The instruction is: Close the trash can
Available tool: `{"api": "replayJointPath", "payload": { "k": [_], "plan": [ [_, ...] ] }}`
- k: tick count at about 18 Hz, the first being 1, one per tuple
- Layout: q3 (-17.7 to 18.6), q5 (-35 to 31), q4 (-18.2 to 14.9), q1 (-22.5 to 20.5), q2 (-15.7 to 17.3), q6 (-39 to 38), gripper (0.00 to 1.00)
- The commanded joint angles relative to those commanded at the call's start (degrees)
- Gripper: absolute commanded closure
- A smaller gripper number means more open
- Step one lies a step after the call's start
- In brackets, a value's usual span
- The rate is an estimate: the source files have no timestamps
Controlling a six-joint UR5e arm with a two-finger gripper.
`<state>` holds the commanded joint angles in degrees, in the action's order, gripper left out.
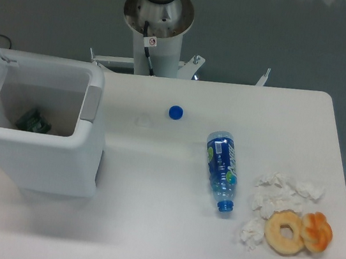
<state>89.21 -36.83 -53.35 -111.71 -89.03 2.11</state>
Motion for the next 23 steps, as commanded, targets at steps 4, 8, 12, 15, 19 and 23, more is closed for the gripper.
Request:
{"api": "replayJointPath", "payload": {
  "k": [4, 8, 12, 15, 19, 23],
  "plan": [
    [-0.1, -0.1, 0.0, 0.1, -0.7, 0.0, 0.0],
    [0.2, -0.6, -0.1, -0.1, -1.3, 0.0, 0.0],
    [0.2, -1.7, 0.1, -0.2, -1.6, 0.2, 0.0],
    [0.3, -3.8, 0.0, -0.3, -1.2, 0.4, 0.0],
    [0.6, -7.5, 0.0, -1.2, -0.9, 0.5, 0.0],
    [0.7, -10.1, 0.1, -3.6, -0.7, 0.6, 0.0]
  ]
}}
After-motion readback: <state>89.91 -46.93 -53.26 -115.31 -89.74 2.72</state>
